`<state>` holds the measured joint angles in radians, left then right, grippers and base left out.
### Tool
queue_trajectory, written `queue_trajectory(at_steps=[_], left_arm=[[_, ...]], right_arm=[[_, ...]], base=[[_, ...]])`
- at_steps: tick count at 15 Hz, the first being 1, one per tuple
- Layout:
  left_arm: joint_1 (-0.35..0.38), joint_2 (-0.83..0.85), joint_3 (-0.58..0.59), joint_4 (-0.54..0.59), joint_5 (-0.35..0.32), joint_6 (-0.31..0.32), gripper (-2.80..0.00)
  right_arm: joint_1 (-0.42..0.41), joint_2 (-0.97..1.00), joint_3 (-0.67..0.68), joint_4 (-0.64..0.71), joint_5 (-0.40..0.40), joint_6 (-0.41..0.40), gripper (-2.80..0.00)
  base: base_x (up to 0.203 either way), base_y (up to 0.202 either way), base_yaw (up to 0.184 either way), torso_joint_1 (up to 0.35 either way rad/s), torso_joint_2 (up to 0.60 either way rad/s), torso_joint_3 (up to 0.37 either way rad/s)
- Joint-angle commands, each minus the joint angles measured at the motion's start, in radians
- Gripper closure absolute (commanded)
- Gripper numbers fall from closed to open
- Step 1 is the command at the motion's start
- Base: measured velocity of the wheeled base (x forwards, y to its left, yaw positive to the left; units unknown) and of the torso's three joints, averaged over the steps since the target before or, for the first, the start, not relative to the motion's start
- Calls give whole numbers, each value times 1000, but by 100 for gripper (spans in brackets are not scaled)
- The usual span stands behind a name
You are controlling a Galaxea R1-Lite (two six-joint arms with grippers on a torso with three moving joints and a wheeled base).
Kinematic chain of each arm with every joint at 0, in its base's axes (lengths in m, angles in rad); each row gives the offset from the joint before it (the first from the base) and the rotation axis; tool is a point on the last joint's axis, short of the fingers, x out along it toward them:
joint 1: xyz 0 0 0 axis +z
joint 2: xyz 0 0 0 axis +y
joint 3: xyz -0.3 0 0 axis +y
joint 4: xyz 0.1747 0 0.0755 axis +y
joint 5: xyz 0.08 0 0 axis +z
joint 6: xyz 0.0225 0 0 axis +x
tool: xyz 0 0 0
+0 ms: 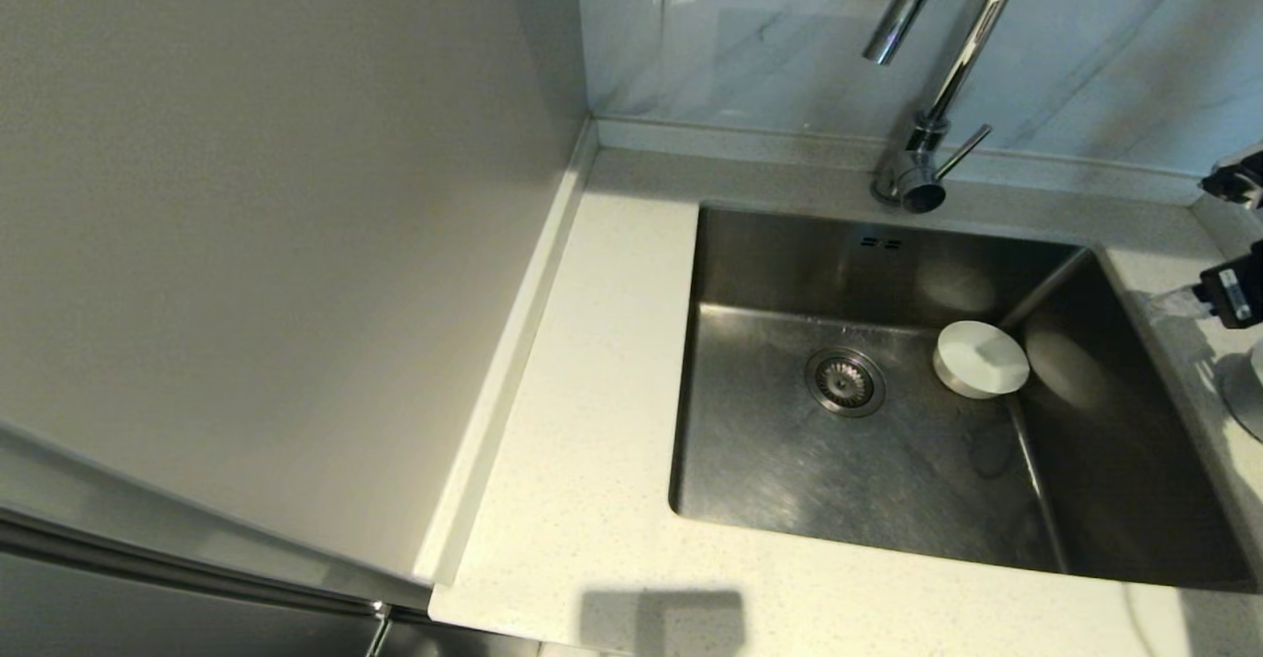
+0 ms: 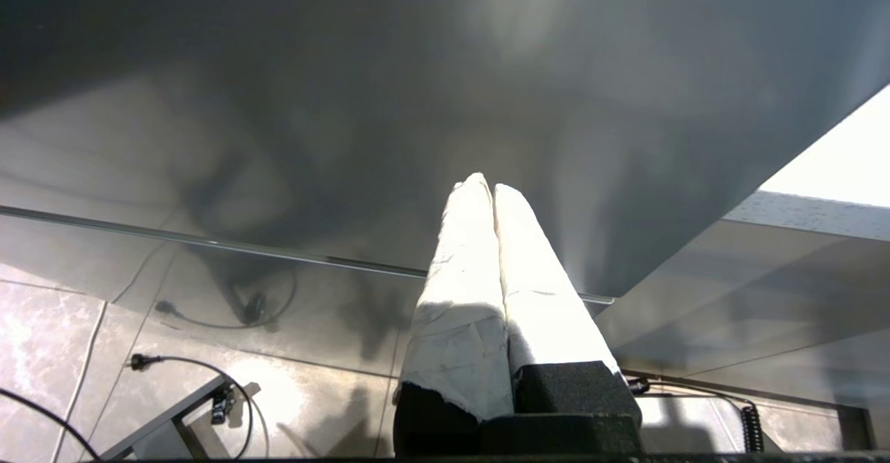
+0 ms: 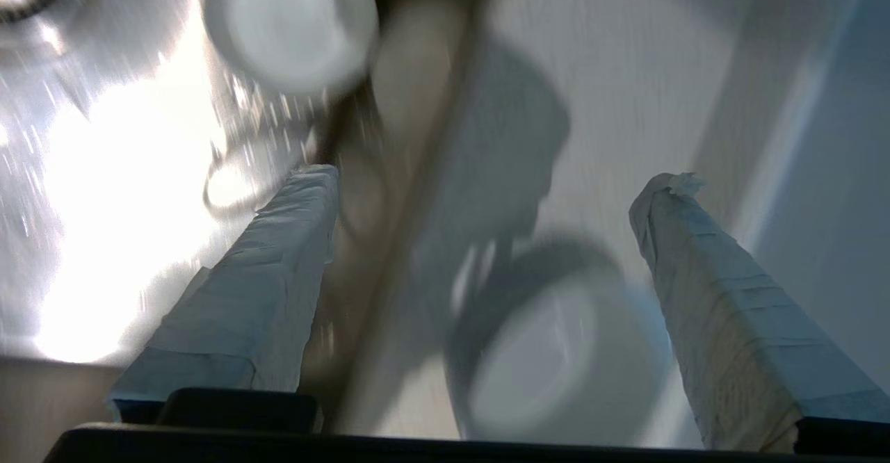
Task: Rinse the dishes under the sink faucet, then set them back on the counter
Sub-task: Put a bowl into the sink
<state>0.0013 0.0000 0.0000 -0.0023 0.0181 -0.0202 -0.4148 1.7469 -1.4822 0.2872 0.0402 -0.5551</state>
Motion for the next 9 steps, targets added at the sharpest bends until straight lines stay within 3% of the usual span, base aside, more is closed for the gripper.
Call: queue_trajectory(at_steps=[1, 9], left_arm=[[0, -3, 0, -1, 0, -1, 0], [0, -3, 0, -1, 0, -1, 0]], right_arm=[[-34, -12, -32, 99, -14, -6, -280], [-63, 78, -35, 130, -132, -6, -280]], base=[[0, 0, 0, 0, 0, 0], [0, 0, 0, 0, 0, 0]])
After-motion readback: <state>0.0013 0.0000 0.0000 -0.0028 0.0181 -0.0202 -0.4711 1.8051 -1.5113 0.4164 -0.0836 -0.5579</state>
